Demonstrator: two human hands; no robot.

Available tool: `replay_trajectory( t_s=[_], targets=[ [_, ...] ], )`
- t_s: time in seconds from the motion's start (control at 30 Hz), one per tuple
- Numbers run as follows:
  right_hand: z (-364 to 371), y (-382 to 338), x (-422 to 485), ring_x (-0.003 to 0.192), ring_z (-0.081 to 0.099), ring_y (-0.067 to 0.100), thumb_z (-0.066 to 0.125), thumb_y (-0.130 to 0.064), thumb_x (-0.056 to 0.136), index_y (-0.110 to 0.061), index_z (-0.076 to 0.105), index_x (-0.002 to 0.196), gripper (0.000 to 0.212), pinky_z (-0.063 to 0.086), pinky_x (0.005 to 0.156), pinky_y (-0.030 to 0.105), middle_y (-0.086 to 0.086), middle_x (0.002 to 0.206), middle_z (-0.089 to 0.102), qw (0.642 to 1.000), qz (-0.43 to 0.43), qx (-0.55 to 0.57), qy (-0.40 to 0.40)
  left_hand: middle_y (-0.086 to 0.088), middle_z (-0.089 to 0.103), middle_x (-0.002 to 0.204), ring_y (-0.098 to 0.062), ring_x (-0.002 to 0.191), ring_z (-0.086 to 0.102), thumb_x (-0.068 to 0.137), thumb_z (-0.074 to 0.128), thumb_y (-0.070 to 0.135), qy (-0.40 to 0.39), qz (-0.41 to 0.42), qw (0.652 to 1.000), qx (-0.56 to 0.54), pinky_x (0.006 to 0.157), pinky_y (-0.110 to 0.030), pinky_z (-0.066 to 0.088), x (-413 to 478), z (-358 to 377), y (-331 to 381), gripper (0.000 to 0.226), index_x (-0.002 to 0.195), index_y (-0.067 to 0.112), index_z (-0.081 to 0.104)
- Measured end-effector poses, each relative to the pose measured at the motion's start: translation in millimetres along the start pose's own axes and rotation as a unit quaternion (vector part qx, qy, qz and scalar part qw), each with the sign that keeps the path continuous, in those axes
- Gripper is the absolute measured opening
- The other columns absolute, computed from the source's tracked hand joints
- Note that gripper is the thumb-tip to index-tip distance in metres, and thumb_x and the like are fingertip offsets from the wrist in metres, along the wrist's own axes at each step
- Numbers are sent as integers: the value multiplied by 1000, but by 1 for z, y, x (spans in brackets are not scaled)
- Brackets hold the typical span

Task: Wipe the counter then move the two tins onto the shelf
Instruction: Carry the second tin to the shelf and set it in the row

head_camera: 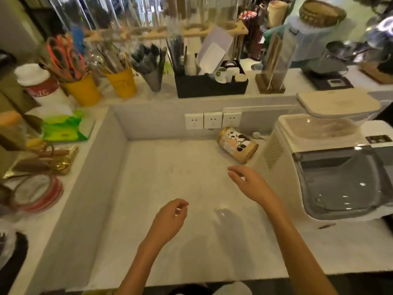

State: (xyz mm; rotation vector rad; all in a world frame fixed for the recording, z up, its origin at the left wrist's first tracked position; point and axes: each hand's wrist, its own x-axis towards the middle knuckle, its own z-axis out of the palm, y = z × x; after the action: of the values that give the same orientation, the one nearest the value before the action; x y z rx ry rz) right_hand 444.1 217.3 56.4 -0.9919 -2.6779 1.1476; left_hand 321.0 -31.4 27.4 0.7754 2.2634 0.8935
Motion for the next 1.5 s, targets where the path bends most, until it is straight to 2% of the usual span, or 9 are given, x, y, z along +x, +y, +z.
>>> replay_trajectory(
  t_s=[0.27, 0.5, 0.6, 0.77, 0.83, 1.03, 1.23, 1.37, 1.5],
  targets=[
    [-30, 11, 170, 118, 60, 27, 56, -41, 96, -21, 56, 139, 47, 48, 98, 39, 8, 132, 64, 988, 114, 26, 97, -4, 62, 122, -20, 109, 59, 99, 50, 27, -40, -33, 996, -78, 91, -29, 45, 190, 25, 80, 31, 127, 15, 58],
    [-26, 65, 278, 116, 62, 25, 56, -58, 85, -31, 57, 130, 53, 50, 100, 47, 2, 130, 66, 988, 148, -37, 7, -3, 64, 126, -26, 111, 61, 92, 56, 53, -208, -97, 949, -216, 98, -44, 50, 300, 101, 111, 40, 122, 27, 59],
    [-21, 85, 299, 130, 52, 28, 64, -66, 77, -29, 47, 143, 77, 43, 109, 47, 5, 146, 54, 978, 197, 14, -63, -1, 68, 109, -24, 99, 63, 76, 63, 68, -252, -147, 917, -273, 90, -45, 51, 321, 125, 109, 42, 105, 37, 61],
    [-11, 90, 309, 136, 46, 31, 64, -83, 57, -31, 31, 150, 112, 40, 109, 47, 8, 155, 42, 959, 245, 69, -124, 2, 67, 124, -22, 115, 63, 66, 72, 68, -233, -163, 909, -305, 100, -50, 52, 324, 127, 96, 63, 120, 37, 58],
    [-7, 82, 306, 140, 42, 34, 63, -82, 63, -30, 25, 153, 111, 38, 109, 50, 9, 159, 37, 952, 262, 86, -133, 4, 64, 125, -23, 115, 61, 74, 71, 65, -242, -173, 908, -297, 98, -48, 53, 315, 112, 88, 53, 115, 40, 49],
    [18, 25, 229, 128, 50, 42, 58, -85, 64, -32, 21, 152, 109, 48, 93, 59, 14, 150, 45, 925, 282, 213, -137, 2, 41, 149, -23, 125, 53, 73, 73, 62, -218, -169, 917, -288, 100, -44, 50, 232, 50, 51, 107, 151, 35, 6],
    [65, -27, 107, 118, 59, 34, 55, -89, 61, -40, 17, 147, 106, 57, 84, 52, 6, 139, 54, 916, 210, 275, -202, 21, 55, 124, -7, 107, 63, 67, 83, 56, -143, -159, 923, -320, 73, -23, 60, 92, 16, 3, 105, 145, 45, 13],
    [92, -34, 28, 106, 66, 22, 52, -93, 57, -44, 25, 142, 102, 60, 75, 37, 3, 128, 62, 912, 162, 251, -280, 15, 64, 127, -11, 110, 67, 74, 78, 58, -93, -174, 905, -377, 87, -33, 59, -21, 22, -31, 85, 143, 44, 29],
    [119, -26, -42, 111, 65, 24, 55, -87, 65, -38, 38, 141, 92, 60, 87, 48, 1, 126, 63, 872, 152, 300, -354, 3, 64, 133, -25, 120, 63, 80, 80, 45, -54, -220, 848, -480, 103, -51, 49, -122, 42, -44, 69, 137, 45, 42]
  ],
)
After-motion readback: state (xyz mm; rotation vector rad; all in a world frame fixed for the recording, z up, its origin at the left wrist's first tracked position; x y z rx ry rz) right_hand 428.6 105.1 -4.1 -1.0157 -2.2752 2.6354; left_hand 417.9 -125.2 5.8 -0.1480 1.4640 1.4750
